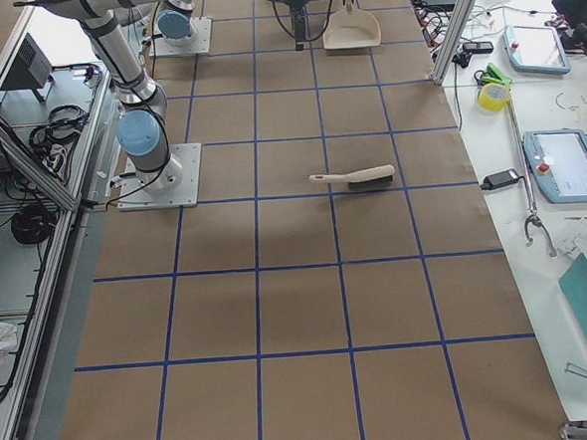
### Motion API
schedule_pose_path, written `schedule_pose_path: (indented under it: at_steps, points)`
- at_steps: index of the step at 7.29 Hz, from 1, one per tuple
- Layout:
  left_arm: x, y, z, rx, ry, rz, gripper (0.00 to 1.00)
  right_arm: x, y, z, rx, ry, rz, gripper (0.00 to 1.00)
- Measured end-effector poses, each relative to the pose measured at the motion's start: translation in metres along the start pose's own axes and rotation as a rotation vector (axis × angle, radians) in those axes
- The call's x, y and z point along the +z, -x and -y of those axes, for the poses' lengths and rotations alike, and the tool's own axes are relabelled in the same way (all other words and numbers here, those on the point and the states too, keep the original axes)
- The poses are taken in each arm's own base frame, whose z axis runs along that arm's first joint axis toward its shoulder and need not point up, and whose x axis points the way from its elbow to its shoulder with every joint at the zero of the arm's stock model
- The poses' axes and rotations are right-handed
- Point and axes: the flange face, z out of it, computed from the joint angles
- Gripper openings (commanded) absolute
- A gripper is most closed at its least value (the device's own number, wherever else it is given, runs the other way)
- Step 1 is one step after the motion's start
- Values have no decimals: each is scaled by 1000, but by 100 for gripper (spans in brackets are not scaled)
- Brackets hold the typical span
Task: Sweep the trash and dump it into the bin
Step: 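Set the dustpan down on the table and release it with the left gripper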
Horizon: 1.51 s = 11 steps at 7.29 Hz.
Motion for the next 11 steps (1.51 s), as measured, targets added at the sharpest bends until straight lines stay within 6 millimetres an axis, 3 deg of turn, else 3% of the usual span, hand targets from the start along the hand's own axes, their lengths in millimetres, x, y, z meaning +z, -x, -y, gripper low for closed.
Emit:
schedule_pose_path:
  at_steps: [4,5,7,11]
  points:
    - [6,5,-7,19,3,15,0,0,0,0,-1,1,-2,100]
    - [6,5,-8,16,3,16,7,0,0,0,-1,1,-2,100]
    - [7,6,-7,10,-3,20,72,1,0,0,-2,1,-3,100]
    - [2,14,-4,7,-51,31,77,1,0,0,-1,3,-3,100]
